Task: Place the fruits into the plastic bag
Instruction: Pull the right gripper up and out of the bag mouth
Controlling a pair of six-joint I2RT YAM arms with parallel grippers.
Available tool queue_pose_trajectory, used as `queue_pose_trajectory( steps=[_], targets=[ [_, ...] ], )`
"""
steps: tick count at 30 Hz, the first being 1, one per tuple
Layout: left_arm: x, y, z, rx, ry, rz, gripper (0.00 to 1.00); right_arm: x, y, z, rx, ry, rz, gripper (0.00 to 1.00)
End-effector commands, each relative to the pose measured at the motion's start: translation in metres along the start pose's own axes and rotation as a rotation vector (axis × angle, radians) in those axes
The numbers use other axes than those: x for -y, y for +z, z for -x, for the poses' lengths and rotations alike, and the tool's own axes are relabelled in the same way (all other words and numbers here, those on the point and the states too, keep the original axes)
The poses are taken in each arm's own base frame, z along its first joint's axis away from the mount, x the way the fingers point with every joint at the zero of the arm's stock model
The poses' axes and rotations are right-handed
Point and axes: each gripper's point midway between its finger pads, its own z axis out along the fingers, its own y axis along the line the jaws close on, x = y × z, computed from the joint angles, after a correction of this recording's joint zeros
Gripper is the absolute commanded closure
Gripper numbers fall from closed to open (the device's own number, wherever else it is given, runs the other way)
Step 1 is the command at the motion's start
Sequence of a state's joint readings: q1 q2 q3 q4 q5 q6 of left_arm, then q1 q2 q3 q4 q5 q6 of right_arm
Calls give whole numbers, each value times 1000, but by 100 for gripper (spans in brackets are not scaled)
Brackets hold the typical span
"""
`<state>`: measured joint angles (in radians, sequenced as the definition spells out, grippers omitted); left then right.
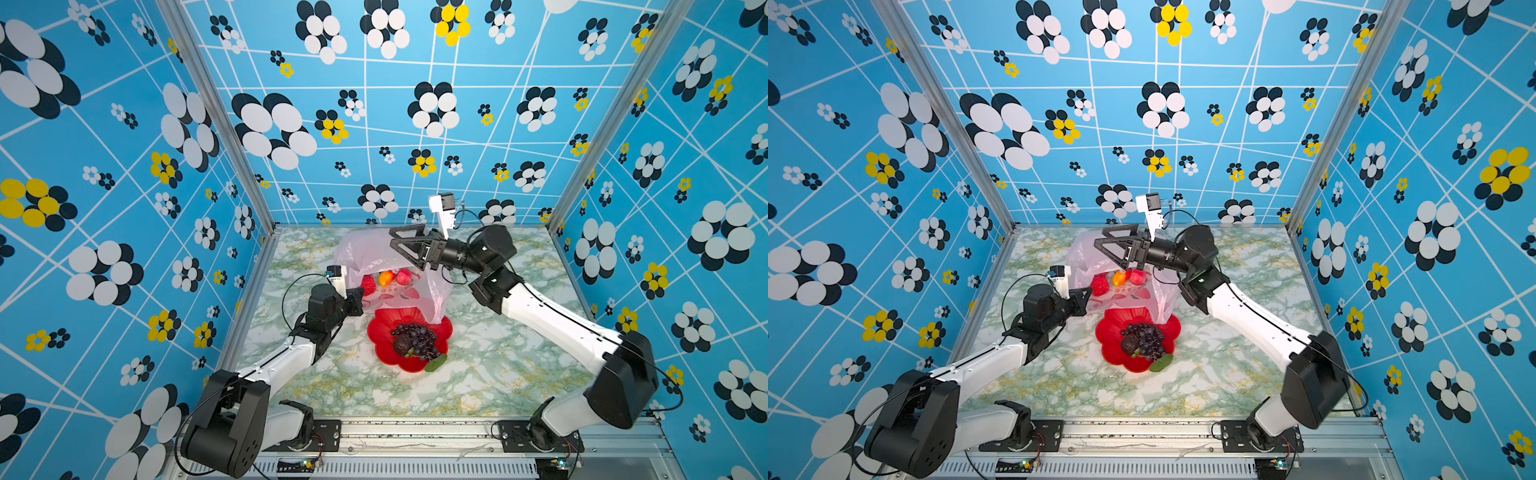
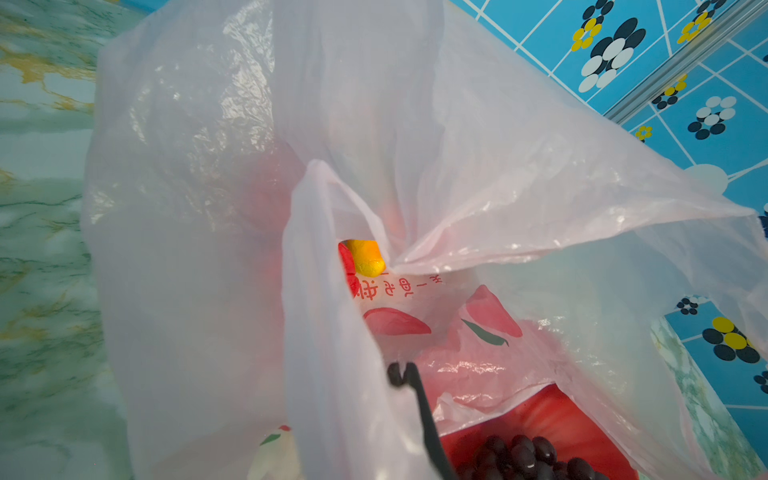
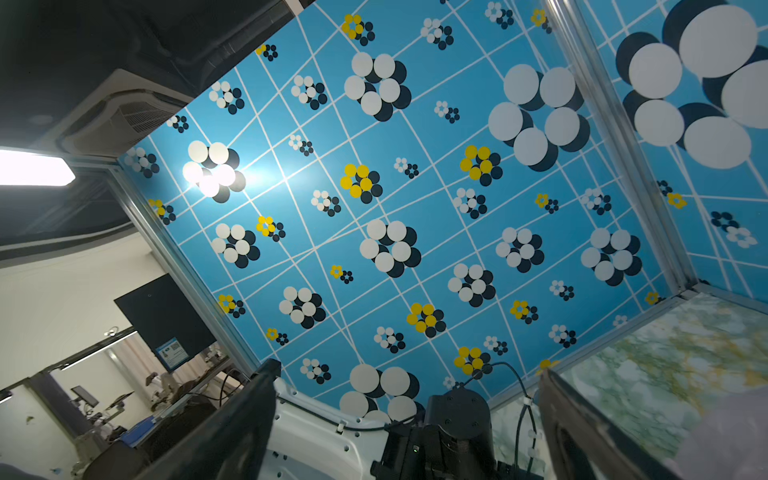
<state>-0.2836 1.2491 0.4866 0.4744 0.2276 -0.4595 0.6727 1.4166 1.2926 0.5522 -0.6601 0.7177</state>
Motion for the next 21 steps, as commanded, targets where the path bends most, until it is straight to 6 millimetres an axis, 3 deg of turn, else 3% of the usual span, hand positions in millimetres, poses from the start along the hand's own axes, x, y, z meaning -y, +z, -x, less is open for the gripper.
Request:
queue_pose_trajectory(
  steps=[1,8,13,18,21],
  targets=[
    [6,-1,9,29,28,-15,100,28,-22,-16,-87,-58,-250,1],
    [11,-4,10,44,39,-41,100,4,-75,-30,-178,-43,-399,1],
    [15,-2,9,33,36,-66,100,-3,-115,-64,-294,-16,-532,1],
    [23,-3,6,29,61,-80,100,6,-152,-106,-410,63,-661,1],
    [26,-3,6,28,75,-81,100,11,-163,-126,-452,106,-699,0]
  ],
)
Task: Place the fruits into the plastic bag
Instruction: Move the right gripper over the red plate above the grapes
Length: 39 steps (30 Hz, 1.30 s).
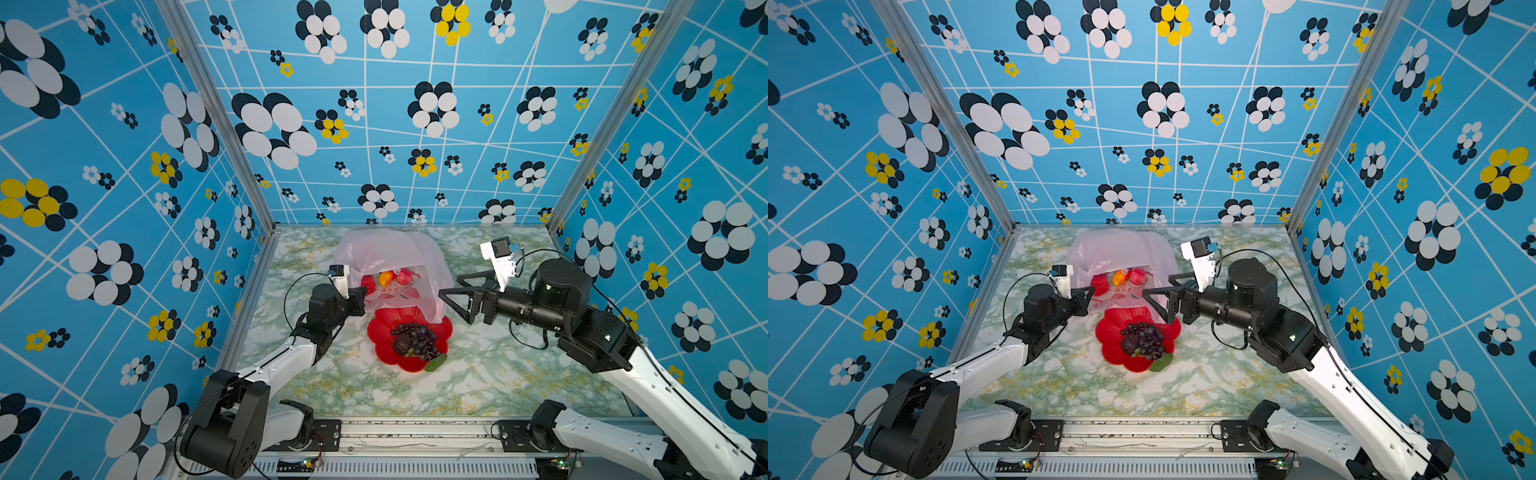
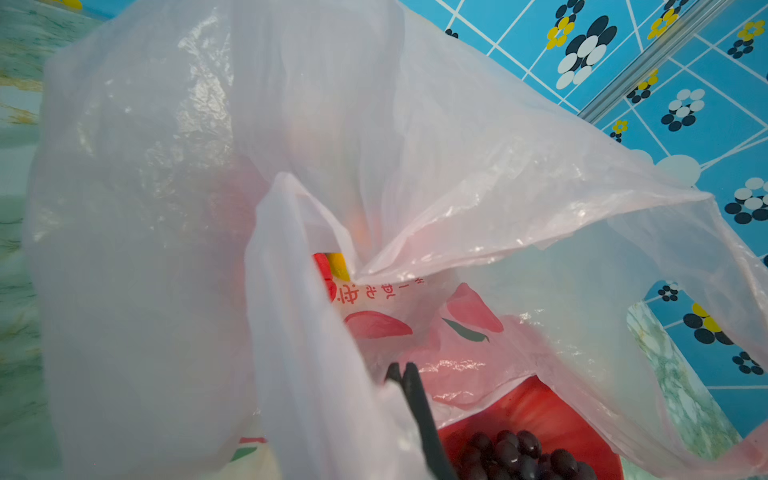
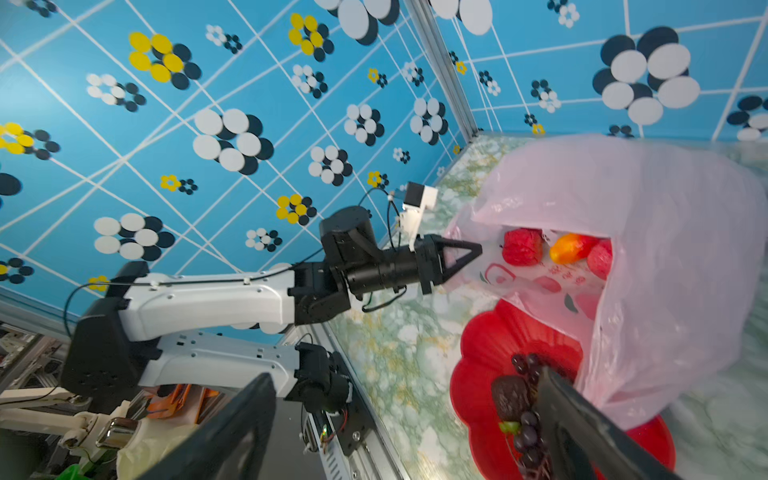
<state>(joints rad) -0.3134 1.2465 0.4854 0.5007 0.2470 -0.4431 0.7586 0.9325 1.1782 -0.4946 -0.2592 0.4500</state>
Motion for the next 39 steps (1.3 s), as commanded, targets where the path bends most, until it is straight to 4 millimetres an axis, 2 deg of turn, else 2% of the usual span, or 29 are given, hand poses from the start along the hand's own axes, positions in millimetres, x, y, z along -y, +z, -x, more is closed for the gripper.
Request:
queue_pose_trajectory(
  steps=[1,6,10,14,19,24,28,32,39],
  targets=[
    [10,-4,7,26,43,-25,100,28,5,-44,-135,53,-119,0],
    [12,-6,8,37,63,-18,100,31,19,-61,-203,31,-105,1],
    [13,-6,10,29,73,-5,100,37,37,-66,-245,-30,-115,0],
    [11,-4,9,20,67,1,100,55,44,-56,-202,-167,-194,0],
    [15,0,9,-1,79,-4,100,67,38,-43,-70,-399,-241,1],
    [21,2,12,-15,104,-1,100,75,42,-48,-63,-542,-258,1],
    [26,7,7,-45,125,6,100,63,63,-72,-198,-593,-119,1],
    [30,11,5,-61,151,15,100,67,81,-90,-318,-602,-82,1],
    [40,15,1,-75,217,22,100,72,82,-108,-541,-750,-90,2]
  ],
)
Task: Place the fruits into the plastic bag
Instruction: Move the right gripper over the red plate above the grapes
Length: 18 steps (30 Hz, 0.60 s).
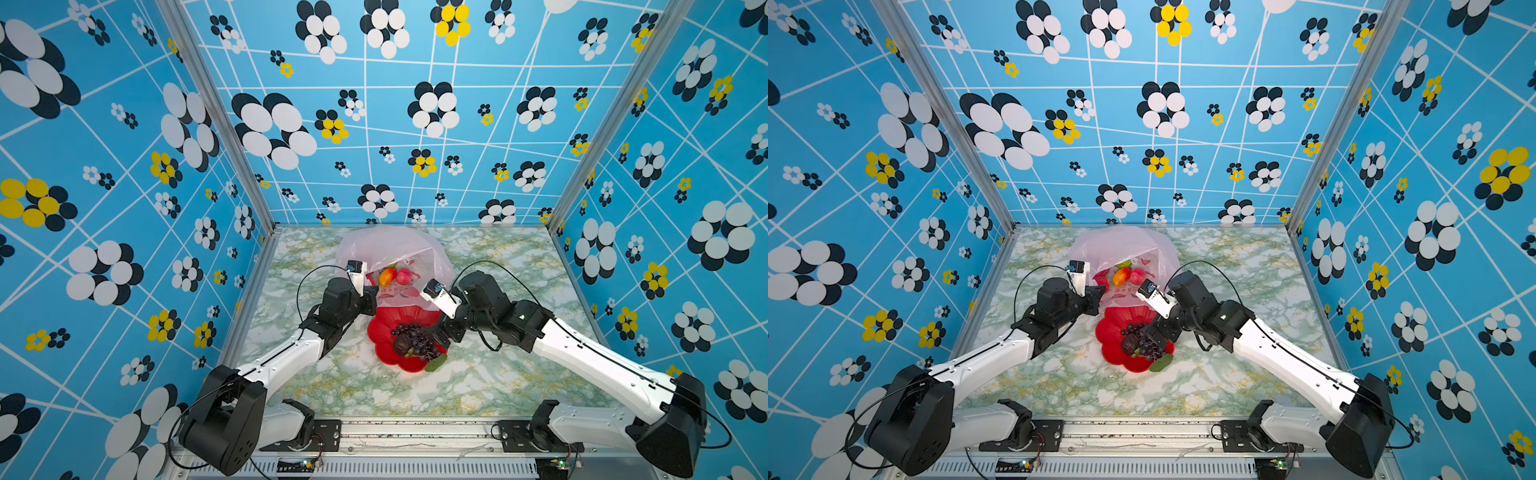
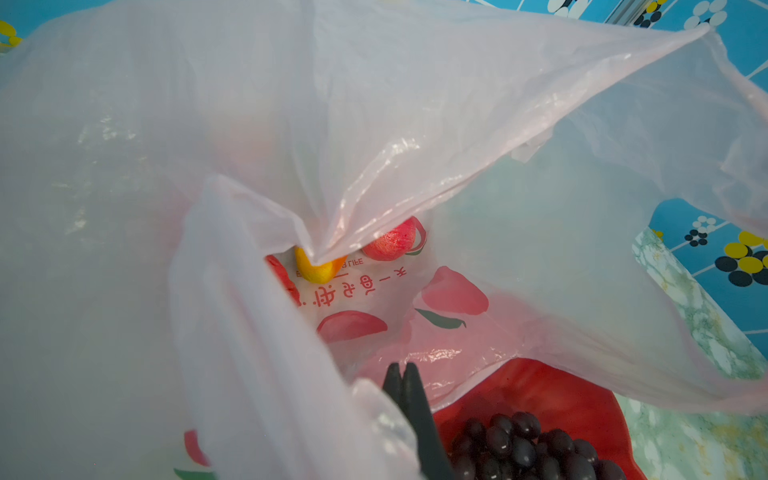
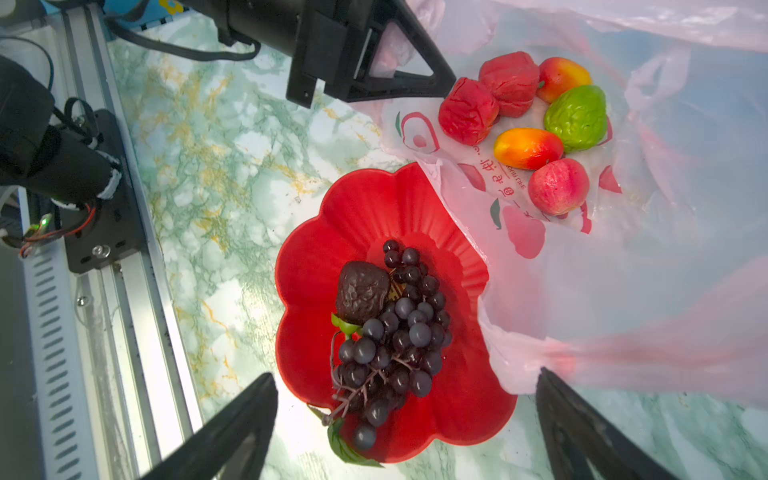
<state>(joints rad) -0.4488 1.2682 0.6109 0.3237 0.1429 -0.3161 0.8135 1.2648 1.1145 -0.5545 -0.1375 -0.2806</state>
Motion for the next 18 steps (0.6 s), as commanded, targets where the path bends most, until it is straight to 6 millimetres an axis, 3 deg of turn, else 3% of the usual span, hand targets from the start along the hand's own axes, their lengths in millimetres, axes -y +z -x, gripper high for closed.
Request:
queue_pose_trajectory(
  steps=[1,7,18],
  targets=[
    [7,1,8,8,61,16,100,-10,-8,-7,-94,-132,31,3],
    [6,4,7,1,64,25,100,-21,-2,-15,-191,-240,58,4],
    [5,2,7,15,58,31,100,-52,29,-34,-337,-354,95,8]
  ],
)
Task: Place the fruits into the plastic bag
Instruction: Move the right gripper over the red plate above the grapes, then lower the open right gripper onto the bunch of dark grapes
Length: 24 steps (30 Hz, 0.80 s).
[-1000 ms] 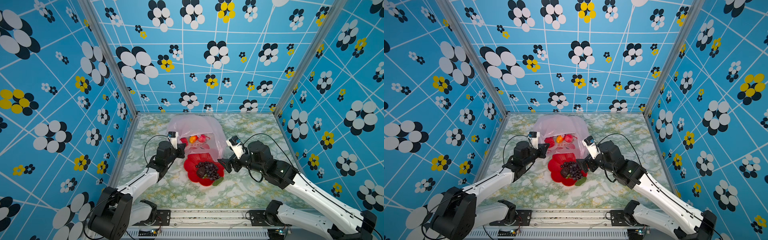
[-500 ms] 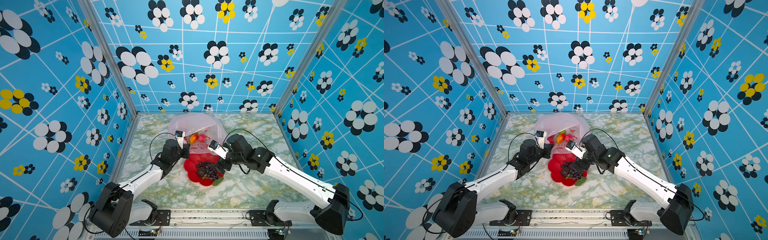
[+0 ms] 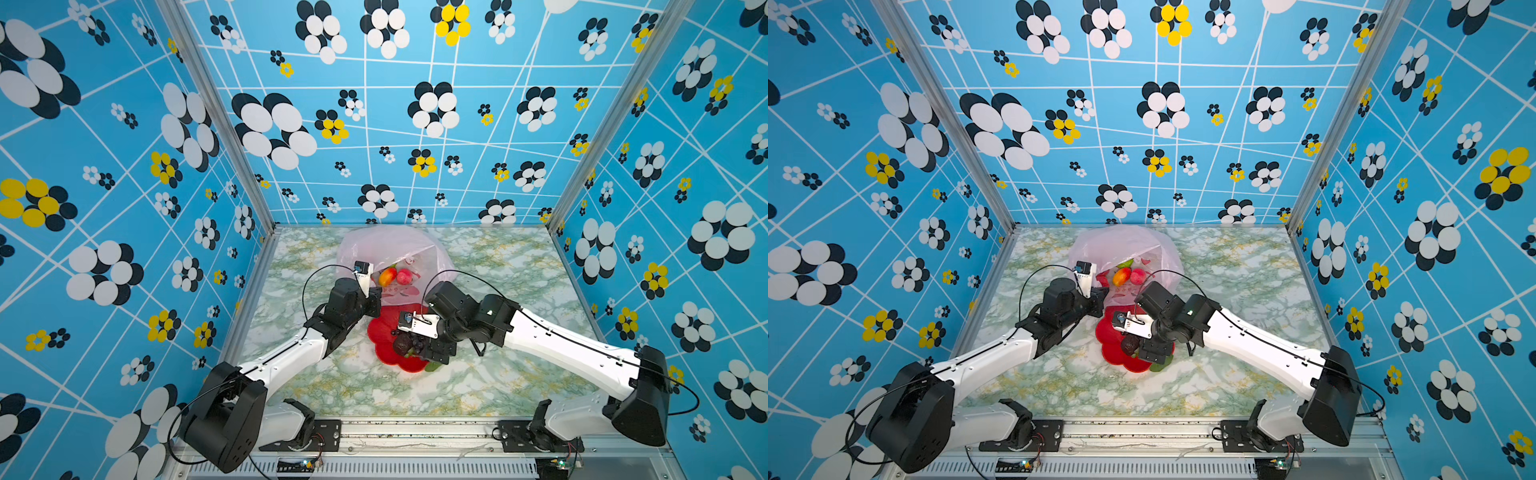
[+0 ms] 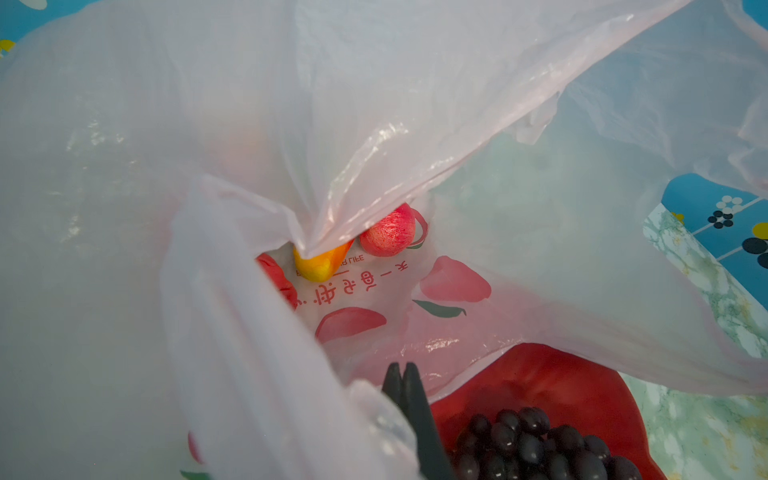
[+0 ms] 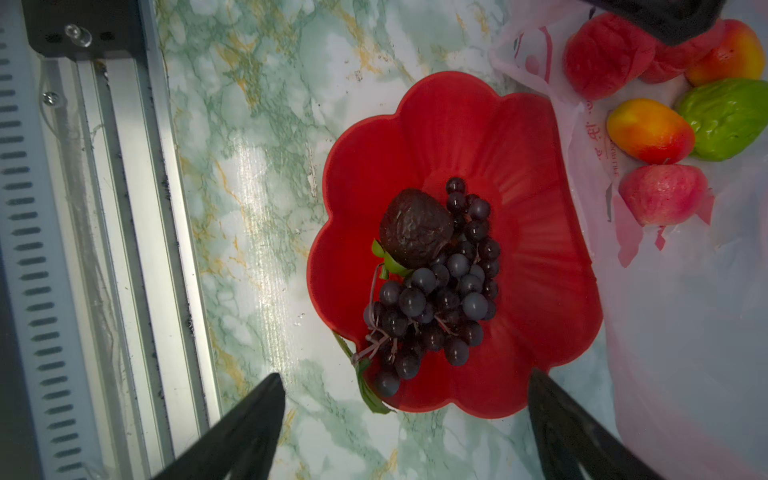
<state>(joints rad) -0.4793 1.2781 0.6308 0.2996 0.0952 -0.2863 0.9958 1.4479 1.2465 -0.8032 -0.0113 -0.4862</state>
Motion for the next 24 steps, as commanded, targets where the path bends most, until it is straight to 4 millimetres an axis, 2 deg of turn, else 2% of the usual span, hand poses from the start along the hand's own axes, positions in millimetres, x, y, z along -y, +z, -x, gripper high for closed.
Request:
queue_pose_trajectory(
  steps=[1,9,24],
  targets=[
    [1,-3,8,30,17,7,100,-4,5,-1,-56,-24,6,8],
    [-1,-8,8,55,11,6,100,-4,17,4,-75,7,-2,11],
    [-3,-7,7,51,-5,4,100,5,28,-3,-153,25,-53,16]
  ],
)
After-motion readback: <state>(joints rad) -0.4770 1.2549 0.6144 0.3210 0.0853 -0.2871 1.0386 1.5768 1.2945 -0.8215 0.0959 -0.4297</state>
